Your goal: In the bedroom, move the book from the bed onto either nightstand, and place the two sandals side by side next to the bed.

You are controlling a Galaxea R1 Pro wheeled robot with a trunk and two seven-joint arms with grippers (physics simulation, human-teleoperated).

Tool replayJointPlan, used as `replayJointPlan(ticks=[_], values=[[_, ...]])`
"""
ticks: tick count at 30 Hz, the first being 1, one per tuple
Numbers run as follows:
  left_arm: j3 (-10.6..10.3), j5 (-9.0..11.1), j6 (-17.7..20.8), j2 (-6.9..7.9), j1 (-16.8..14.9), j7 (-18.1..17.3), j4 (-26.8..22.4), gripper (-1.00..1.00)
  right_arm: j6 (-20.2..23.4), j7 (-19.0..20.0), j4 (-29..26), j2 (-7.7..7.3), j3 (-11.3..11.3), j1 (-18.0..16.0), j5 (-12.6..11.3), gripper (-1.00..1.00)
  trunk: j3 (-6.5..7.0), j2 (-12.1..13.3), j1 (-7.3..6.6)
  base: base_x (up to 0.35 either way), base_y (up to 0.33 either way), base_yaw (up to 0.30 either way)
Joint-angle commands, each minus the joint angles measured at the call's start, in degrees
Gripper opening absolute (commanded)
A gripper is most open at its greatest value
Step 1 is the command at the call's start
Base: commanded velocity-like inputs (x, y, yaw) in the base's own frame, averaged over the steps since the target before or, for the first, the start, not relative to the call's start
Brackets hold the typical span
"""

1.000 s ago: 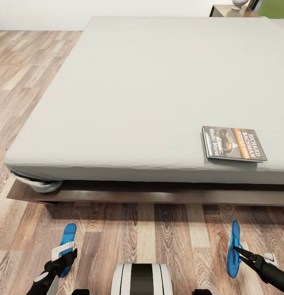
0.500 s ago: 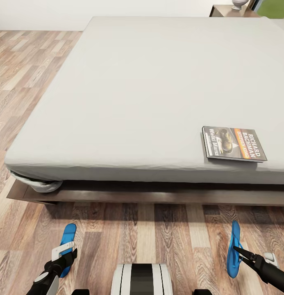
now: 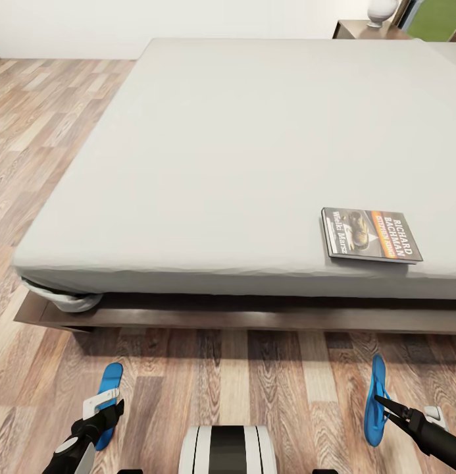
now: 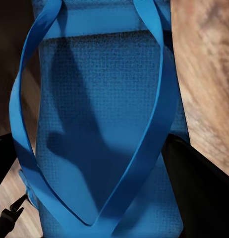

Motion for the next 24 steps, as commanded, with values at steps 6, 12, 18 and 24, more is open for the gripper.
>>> replayJointPlan(ticks=[6,12,18,24], values=[[0.3,-0.3,-0.1,-0.04,0.0,-0.3,0.0,1.0,0.4,0.0,0.0,0.0,-0.1,0.0,-0.1,-1.0,1.31,0.1,-0.16,0.0,0.0,0.0],[0.3,-0.3,-0.1,-0.04,0.0,-0.3,0.0,1.0,0.4,0.0,0.1,0.0,-0.1,0.0,-0.1,-1.0,2.19,0.1,-0.26,0.0,0.0,0.0],[0.3,-0.1,-0.3,0.18,0.0,-2.5,0.0,1.0,0.4,0.0,0.0,0.0,-0.1,0.0,-0.1,-1.0,2.19,0.1,-0.26,0.0,0.0,0.0],[0.9,0.3,0.0,4.08,0.0,-14.8,-0.7,1.0,0.4,0.0,0.0,0.0,-0.1,0.0,-0.1,-1.0,2.19,0.1,-0.26,0.0,0.0,0.0]])
